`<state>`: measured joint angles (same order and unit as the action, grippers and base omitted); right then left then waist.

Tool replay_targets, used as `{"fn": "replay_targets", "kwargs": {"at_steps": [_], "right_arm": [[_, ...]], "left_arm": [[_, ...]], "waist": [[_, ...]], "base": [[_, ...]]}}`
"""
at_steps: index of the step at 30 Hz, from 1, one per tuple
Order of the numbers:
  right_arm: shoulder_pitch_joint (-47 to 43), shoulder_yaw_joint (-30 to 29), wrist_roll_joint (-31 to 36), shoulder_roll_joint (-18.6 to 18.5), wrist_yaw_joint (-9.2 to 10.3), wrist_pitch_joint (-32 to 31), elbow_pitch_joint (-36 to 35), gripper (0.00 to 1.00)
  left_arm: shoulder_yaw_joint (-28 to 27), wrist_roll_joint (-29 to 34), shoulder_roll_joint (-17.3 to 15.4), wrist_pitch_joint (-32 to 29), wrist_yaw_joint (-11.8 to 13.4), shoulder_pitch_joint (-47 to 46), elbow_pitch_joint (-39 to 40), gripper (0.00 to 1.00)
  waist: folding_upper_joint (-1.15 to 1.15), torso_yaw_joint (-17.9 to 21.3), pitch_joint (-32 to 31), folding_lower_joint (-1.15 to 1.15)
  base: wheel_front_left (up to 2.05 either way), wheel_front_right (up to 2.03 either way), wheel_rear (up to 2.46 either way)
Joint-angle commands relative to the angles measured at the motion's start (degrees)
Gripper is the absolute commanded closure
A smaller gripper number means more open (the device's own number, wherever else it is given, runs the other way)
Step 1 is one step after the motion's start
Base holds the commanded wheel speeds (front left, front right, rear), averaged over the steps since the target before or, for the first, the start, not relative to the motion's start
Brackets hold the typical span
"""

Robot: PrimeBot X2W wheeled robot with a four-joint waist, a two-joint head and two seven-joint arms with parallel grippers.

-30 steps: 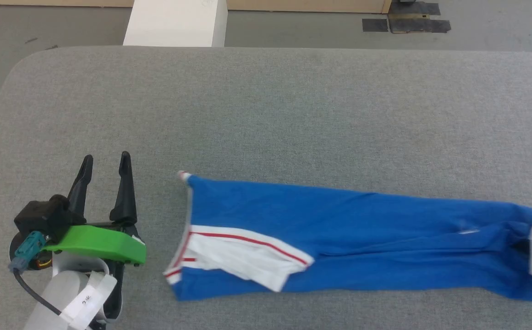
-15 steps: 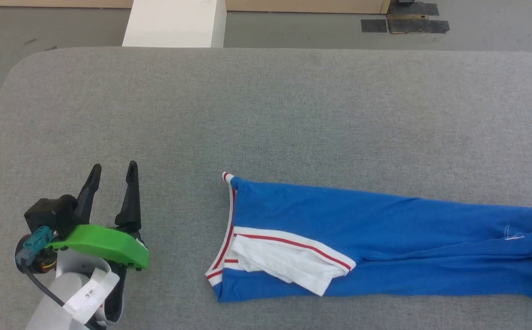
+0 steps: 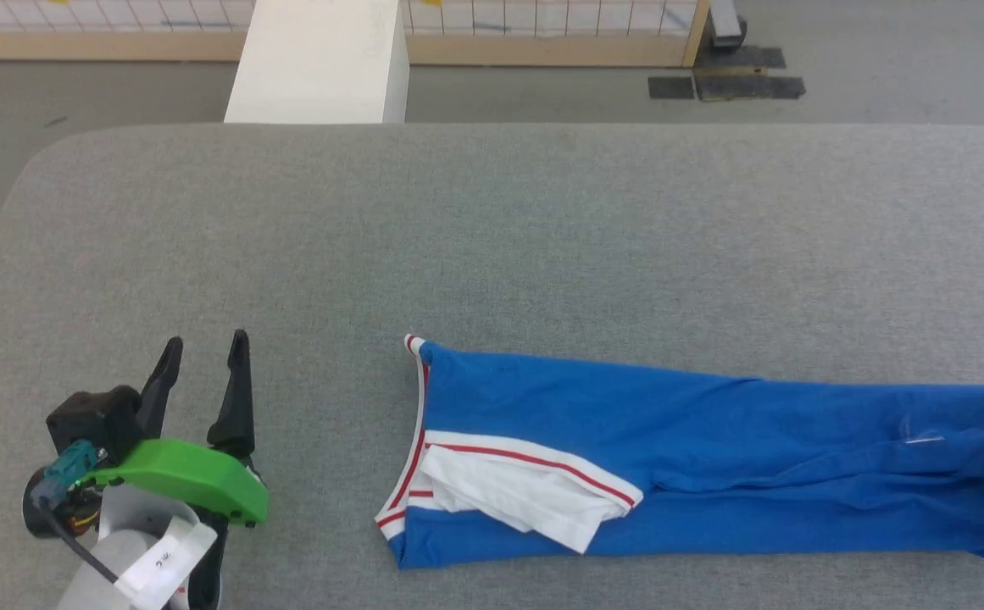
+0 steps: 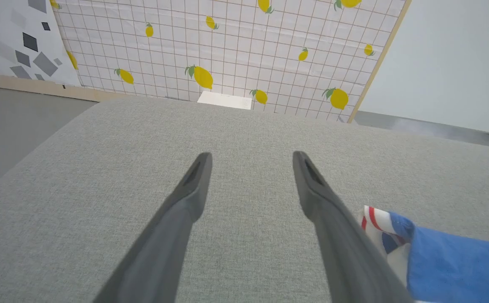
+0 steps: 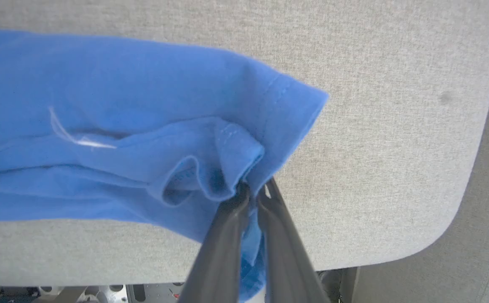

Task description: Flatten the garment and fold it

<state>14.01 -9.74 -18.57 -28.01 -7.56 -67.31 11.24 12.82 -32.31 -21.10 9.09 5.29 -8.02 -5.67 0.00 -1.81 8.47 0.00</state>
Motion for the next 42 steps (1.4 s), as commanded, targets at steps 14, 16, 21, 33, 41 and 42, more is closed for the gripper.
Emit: {"fn": "replay_targets", "kwargs": {"at_steps": [14, 16, 21, 33, 41, 42], "right_arm": [[2.7, 17.3, -9.9, 1.7, 0.08, -14.2, -20.4, 1.0], [4.2, 20.7, -11.0, 3.5, 0.08, -13.3, -20.3, 1.0], [8.4, 28.4, -13.2, 7.8, 0.08, -10.1, -17.8, 1.0], [19.0, 43.2, -15.2, 17.7, 0.08, 2.0, -4.4, 1.0], [23.4, 48.9, -14.9, 22.4, 0.08, 10.6, 5.8, 1.0], [23.7, 49.6, -14.7, 22.8, 0.08, 11.8, 7.3, 1.0]], "left_arm": [[0.0, -1.6, -0.5, -0.4, 1.0, 2.9, 1.8, 0.0], [0.0, -1.7, -0.5, -0.3, 1.1, 3.2, 2.0, 0.0], [0.2, -1.9, -0.4, -0.3, 1.1, 3.3, 2.3, 0.0], [1.1, -2.2, 0.3, 0.2, 0.7, 1.6, 2.0, 0.0], [1.7, -2.2, 1.2, 1.2, 0.4, -0.1, 1.2, 0.0], [1.9, -2.2, 1.4, 1.3, 0.4, -0.3, 1.0, 0.0]], "waist": [[0.0, 0.2, -2.3, 0.0], [0.0, 0.1, -2.3, 0.0], [0.0, -0.5, -1.8, 0.0], [0.0, -2.7, 1.5, 0.0], [0.0, -3.9, 4.1, 0.0], [0.0, -4.1, 4.3, 0.0]], "base": [[0.0, 0.0, 0.0], [0.0, 0.0, 0.0], [0.0, 0.0, 0.0], [0.0, 0.0, 0.0], [0.0, 0.0, 0.0], [0.0, 0.0, 0.0]]}}
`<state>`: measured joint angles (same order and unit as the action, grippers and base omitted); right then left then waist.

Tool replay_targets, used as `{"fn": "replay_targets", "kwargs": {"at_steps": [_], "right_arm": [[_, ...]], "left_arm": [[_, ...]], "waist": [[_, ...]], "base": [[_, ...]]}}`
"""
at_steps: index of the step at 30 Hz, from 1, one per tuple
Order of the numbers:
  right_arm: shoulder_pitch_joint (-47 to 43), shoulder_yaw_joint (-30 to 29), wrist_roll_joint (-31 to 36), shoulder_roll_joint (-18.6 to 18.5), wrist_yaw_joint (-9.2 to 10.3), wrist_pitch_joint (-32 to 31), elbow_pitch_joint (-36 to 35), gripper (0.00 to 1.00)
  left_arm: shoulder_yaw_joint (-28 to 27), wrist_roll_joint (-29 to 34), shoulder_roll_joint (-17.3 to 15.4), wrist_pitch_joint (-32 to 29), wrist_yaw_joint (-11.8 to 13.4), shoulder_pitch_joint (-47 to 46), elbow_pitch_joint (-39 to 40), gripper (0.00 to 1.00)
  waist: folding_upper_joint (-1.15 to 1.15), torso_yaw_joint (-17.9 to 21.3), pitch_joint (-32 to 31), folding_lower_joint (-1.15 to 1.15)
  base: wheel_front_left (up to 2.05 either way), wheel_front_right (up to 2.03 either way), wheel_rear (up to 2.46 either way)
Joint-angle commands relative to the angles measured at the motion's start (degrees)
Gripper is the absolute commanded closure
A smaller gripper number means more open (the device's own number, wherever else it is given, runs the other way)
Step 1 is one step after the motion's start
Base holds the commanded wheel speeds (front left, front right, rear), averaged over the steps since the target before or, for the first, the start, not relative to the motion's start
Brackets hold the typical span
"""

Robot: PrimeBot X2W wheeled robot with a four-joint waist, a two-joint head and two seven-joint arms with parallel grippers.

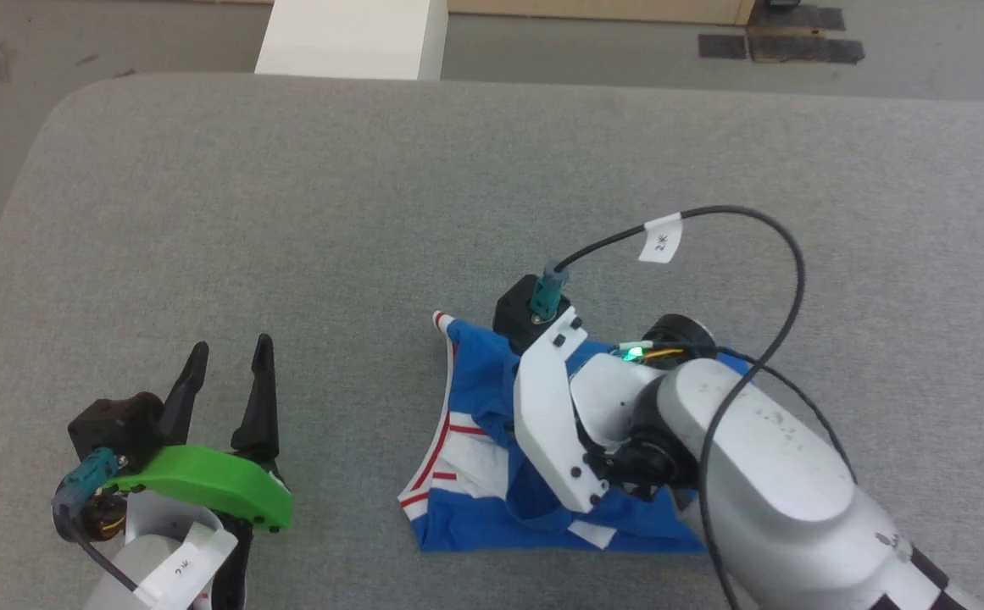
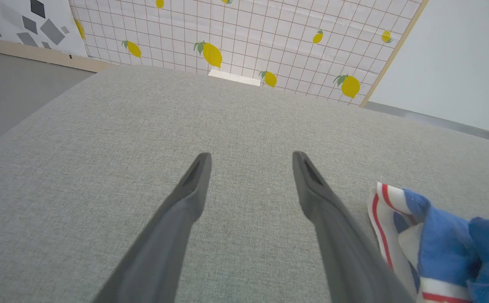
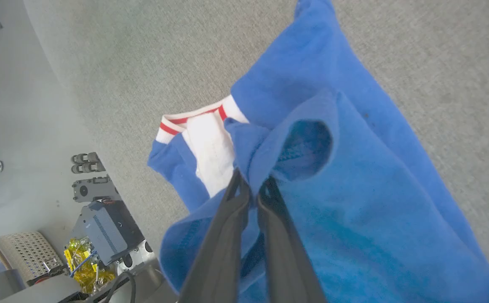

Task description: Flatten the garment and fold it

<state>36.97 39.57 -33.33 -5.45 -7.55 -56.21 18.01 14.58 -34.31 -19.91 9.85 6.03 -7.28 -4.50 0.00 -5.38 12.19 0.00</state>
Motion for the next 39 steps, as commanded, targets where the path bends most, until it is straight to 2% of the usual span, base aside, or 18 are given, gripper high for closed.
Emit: {"fn": "replay_targets", "kwargs": {"at_steps": [1, 12, 13, 14, 15, 23, 28, 34, 39], "right_arm": [[1.0, 0.7, 0.1, 0.6, 0.06, 1.8, 1.7, 1.0], [2.5, 5.5, -1.4, 2.5, 0.06, 12.3, 13.6, 1.0], [2.6, 5.6, -2.2, 2.5, 0.06, 13.3, 13.8, 0.75], [2.7, 6.2, -3.1, 2.5, 0.06, 13.9, 13.9, 0.05], [3.1, 7.0, -3.9, 2.5, 0.06, 14.7, 13.7, 0.0], [5.6, 11.1, -11.7, 2.6, 0.06, 18.6, 9.6, 0.0], [7.2, 11.2, -14.6, 2.6, 0.06, 23.2, 7.2, 0.0], [8.3, 7.4, -14.7, 2.6, 0.06, 33.0, 6.0, 0.0], [8.0, 1.7, -12.7, 1.4, 0.06, 45.6, 4.9, 0.0]], "left_arm": [[0.2, -0.2, 0.3, 0.6, -0.4, -1.2, -0.2, 0.0], [0.8, -0.3, 0.9, 1.5, -0.8, -2.3, -1.5, 0.0], [0.8, -0.3, 0.9, 1.6, -0.8, -2.3, -1.6, 0.0], [0.8, -0.4, 0.9, 1.6, -0.8, -2.3, -1.6, 0.0], [0.8, -0.4, 0.9, 1.7, -0.8, -2.3, -1.7, 0.0], [0.9, -0.6, 0.3, 1.5, -0.9, -1.9, -2.4, 0.0], [0.8, -0.7, -0.4, 1.1, -0.6, -1.1, -2.4, 0.0], [0.3, -1.0, -1.3, 0.9, 0.0, 0.5, -1.7, 0.0], [-0.1, -0.6, -1.7, 1.3, 0.9, 1.6, -0.4, 0.0]], "waist": [[0.0, -0.7, 0.8, 0.0], [0.0, -1.5, 2.2, 0.0], [0.0, -1.5, 2.1, 0.0], [0.0, -1.4, 2.1, 0.0], [0.0, -1.3, 2.0, 0.0], [0.0, -0.3, -0.6, 0.0], [0.0, 0.5, -3.3, 0.0], [0.0, 2.0, -6.0, 0.0], [0.0, 3.2, -7.8, 0.0]], "base": [[0.0, 0.0, 0.0], [0.0, 0.0, 0.0], [0.0, 0.0, 0.0], [0.0, 0.0, 0.0], [0.0, 0.0, 0.0], [0.0, 0.0, 0.0], [0.0, 0.0, 0.0], [0.0, 0.0, 0.0], [0.0, 0.0, 0.0]]}}
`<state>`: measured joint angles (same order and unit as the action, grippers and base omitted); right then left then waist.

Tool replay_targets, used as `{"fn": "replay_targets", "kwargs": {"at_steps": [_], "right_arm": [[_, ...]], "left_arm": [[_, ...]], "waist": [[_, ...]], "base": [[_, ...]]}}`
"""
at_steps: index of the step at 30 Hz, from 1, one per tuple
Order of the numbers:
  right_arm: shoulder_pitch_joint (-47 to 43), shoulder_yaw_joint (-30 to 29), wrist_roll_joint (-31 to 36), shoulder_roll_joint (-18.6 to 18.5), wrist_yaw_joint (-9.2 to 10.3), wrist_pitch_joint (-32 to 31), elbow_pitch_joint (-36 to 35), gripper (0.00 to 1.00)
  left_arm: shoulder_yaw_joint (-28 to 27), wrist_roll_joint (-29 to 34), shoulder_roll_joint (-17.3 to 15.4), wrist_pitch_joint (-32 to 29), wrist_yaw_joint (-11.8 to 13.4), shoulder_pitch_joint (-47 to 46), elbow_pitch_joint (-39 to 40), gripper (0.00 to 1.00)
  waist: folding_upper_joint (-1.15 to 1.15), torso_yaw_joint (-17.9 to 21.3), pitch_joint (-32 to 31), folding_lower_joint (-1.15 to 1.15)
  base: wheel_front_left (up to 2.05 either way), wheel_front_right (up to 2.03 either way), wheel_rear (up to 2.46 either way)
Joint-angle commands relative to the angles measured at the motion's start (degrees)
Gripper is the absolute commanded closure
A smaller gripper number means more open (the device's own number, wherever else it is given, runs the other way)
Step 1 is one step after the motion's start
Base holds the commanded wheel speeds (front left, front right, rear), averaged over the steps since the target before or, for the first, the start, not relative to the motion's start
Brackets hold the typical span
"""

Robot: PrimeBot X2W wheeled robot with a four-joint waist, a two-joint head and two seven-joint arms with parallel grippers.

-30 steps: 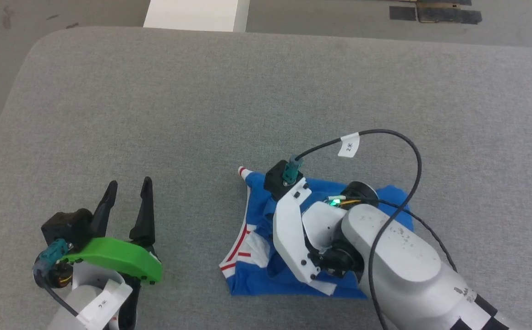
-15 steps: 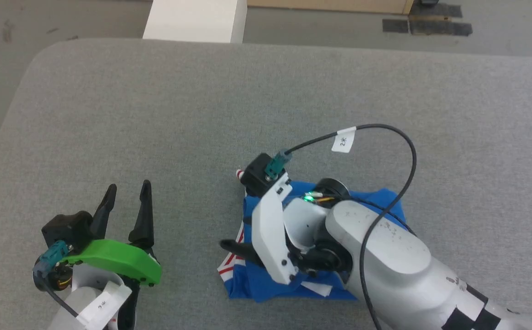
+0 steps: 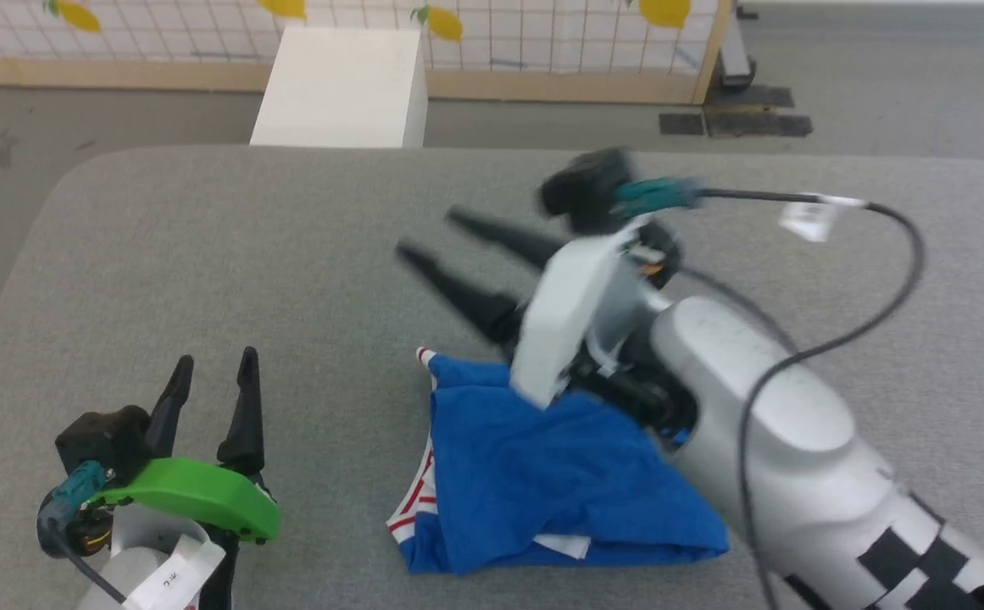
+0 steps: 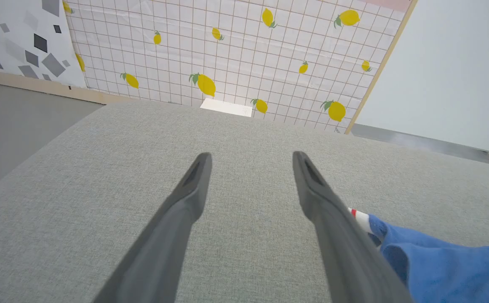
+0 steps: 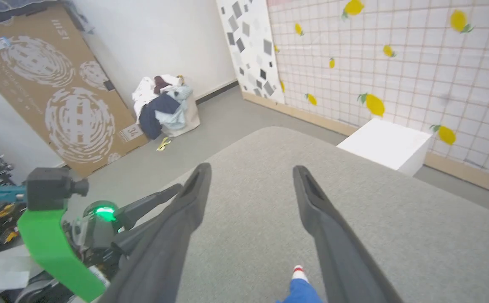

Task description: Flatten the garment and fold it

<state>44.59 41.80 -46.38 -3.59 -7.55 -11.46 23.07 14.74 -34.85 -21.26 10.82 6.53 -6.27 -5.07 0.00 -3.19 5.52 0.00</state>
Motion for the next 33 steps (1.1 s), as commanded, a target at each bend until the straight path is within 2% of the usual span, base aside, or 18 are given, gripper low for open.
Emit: {"fn": "replay_targets", "kwargs": {"at_steps": [1, 8, 14, 19, 25, 29, 33], "right_arm": [[0.1, -1.5, 0.8, -0.9, 0.06, 2.9, -0.2, 0.0], [-4.2, -11.5, 5.8, -5.1, 0.06, 18.2, -0.8, 0.0], [-10.7, -22.6, 11.1, -7.5, 0.06, 25.0, -1.7, 0.0], [-18.3, -33.8, 17.6, -7.2, 0.06, 26.2, -4.9, 0.0], [-29.0, -45.5, 25.6, -3.4, 0.06, 26.4, -11.6, 0.0], [-34.4, -49.4, 29.4, -1.4, 0.06, 25.9, -14.0, 0.0], [-37.8, -50.8, 32.0, -0.2, 0.06, 24.0, -14.9, 0.0]], "left_arm": [[-0.3, -0.1, -0.5, 0.4, 0.5, 0.9, 0.2, 0.0], [-1.2, 0.3, -1.0, 1.5, 1.5, 2.6, 1.3, 0.0], [-1.9, 0.7, -1.0, 2.5, 2.1, 4.1, 2.0, 0.0], [-2.2, 0.4, -0.9, 2.7, 2.3, 5.1, 2.2, 0.0], [-2.4, -0.5, -1.1, 2.2, 2.3, 5.5, 2.2, 0.0], [-2.2, -0.8, -1.0, 1.7, 2.4, 5.3, 2.2, 0.0], [-1.7, -0.8, -0.8, 1.5, 2.4, 4.6, 2.0, 0.0]], "waist": [[0.0, 1.2, -1.4, 0.0], [0.0, 2.7, -3.5, 0.0], [0.0, 3.3, -4.9, 0.0], [0.0, 3.1, -6.1, 0.0], [0.0, 3.2, -6.7, 0.0], [0.0, 3.1, -6.6, 0.0], [0.0, 2.8, -6.2, 0.0]], "base": [[0.0, 0.0, 0.0], [0.0, 0.0, 0.0], [0.0, 0.0, 0.0], [0.0, 0.0, 0.0], [0.0, 0.0, 0.0], [0.0, 0.0, 0.0], [0.0, 0.0, 0.0]]}}
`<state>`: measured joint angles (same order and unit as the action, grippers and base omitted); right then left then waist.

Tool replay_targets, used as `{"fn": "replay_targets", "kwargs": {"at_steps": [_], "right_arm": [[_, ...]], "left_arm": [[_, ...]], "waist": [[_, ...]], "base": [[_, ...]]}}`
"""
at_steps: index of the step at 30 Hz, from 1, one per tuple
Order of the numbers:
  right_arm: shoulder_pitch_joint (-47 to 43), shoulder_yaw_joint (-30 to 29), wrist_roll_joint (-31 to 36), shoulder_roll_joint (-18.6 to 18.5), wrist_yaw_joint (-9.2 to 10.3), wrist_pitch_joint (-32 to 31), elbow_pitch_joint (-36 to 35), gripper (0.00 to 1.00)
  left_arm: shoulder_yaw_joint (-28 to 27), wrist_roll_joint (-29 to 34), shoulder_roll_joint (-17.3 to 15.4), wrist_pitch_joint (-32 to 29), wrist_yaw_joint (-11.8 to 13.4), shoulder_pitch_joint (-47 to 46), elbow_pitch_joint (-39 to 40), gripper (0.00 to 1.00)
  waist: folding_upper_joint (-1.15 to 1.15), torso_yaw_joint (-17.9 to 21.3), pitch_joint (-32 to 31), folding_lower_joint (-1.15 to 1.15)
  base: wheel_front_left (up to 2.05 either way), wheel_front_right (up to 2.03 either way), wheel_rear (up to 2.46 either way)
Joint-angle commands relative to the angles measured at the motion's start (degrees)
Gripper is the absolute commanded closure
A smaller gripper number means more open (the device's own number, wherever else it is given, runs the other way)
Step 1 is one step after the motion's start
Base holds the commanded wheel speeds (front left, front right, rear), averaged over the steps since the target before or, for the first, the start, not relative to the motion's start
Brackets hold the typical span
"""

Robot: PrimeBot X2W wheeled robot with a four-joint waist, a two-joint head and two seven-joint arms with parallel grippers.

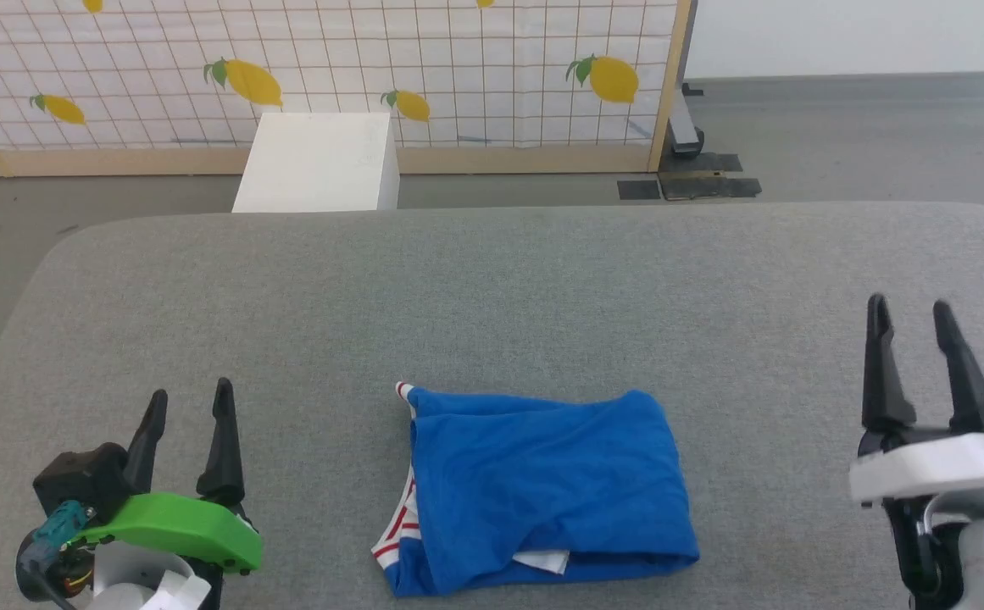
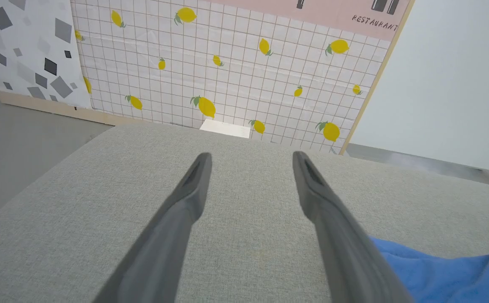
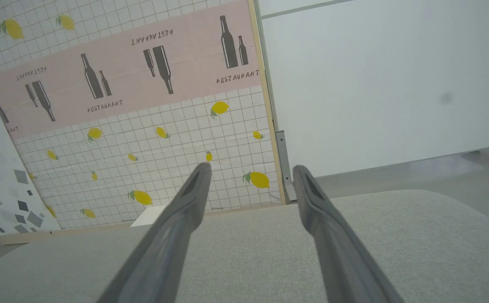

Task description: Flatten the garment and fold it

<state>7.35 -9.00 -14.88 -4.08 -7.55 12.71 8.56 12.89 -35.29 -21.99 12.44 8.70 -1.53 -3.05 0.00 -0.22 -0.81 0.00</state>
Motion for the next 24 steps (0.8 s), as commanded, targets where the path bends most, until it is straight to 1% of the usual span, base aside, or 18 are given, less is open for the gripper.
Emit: {"fn": "replay_targets", "kwargs": {"at_steps": [1, 6, 12, 24], "right_arm": [[-1.1, -0.1, 0.7, 0.4, 0.06, -0.7, -0.4, 0.0], [-3.8, 0.1, 2.2, 0.9, 0.06, -2.7, -0.6, 0.0], [-7.0, 3.4, 3.7, 1.0, 0.06, -4.9, -0.4, 0.0], [-9.5, 5.5, 5.1, 1.1, 0.06, -5.0, -1.6, 0.0]], "left_arm": [[0.2, -0.3, -0.1, -0.1, 0.2, -0.3, -0.2, 0.0], [0.7, -0.4, 0.2, 0.0, -0.3, -1.3, -1.4, 0.0], [1.2, -0.4, 0.6, 0.2, -0.7, -2.1, -2.8, 0.0], [1.9, -0.4, 0.5, 0.1, -0.9, -2.5, -4.9, 0.0]], "waist": [[0.0, -0.2, 0.2, 0.0], [0.0, -0.6, 0.6, 0.0], [0.0, -0.9, 0.6, 0.0], [0.0, -1.0, 0.4, 0.0]], "base": [[0.0, 0.0, 0.0], [0.0, 0.0, 0.0], [0.0, 0.0, 0.0], [0.0, 0.0, 0.0]]}}
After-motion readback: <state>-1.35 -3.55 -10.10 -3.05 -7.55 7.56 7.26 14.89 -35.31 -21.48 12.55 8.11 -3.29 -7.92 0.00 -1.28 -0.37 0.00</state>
